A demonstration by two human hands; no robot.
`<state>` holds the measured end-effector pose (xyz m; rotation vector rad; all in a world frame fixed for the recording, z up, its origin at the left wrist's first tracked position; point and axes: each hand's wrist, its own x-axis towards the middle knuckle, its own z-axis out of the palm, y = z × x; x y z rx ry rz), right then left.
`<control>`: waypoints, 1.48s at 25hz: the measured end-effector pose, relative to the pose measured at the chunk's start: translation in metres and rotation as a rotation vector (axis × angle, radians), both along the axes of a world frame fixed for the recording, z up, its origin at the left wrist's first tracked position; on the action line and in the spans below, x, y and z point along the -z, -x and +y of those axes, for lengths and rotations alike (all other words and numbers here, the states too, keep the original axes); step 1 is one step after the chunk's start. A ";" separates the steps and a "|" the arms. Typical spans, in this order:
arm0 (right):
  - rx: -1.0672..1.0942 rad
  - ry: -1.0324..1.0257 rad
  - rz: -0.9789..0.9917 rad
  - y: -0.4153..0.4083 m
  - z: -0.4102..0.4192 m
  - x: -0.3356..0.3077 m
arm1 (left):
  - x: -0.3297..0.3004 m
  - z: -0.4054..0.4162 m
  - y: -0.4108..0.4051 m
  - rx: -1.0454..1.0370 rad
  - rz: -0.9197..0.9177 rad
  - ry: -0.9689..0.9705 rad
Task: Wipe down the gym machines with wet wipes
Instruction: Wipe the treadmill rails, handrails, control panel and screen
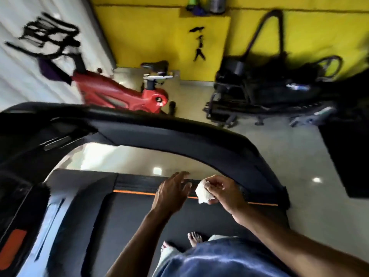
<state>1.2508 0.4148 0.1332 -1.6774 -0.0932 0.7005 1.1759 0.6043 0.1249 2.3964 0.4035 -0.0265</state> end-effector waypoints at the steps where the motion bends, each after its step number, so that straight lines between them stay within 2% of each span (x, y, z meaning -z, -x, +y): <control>1: 0.100 0.011 -0.007 -0.002 -0.012 -0.004 | -0.001 -0.003 -0.017 0.080 0.009 0.006; 4: 0.369 0.039 0.001 -0.002 -0.046 -0.019 | -0.003 -0.017 -0.070 0.253 -0.033 0.025; 9: 0.668 0.017 -0.037 -0.005 -0.097 -0.032 | -0.005 -0.075 -0.133 0.468 -0.075 0.035; 14: 0.895 -0.054 0.009 -0.001 -0.170 -0.030 | 0.001 -0.163 -0.156 0.648 -0.002 0.006; 17: 0.971 -0.117 0.070 -0.010 -0.229 -0.020 | 0.013 -0.210 -0.180 0.662 0.034 0.030; 22: 0.909 -0.090 0.062 -0.053 -0.317 0.002 | 0.043 -0.259 -0.235 0.524 0.055 0.018; 27: 0.819 -0.054 0.066 -0.129 -0.377 0.020 | 0.064 -0.304 -0.293 0.401 0.087 -0.090; 32: 0.608 0.007 0.061 -0.227 -0.402 0.040 | 0.112 -0.322 -0.341 0.265 0.128 -0.134; 37: 0.281 0.059 -0.004 -0.319 -0.425 0.035 | 0.137 -0.346 -0.372 0.067 0.125 -0.265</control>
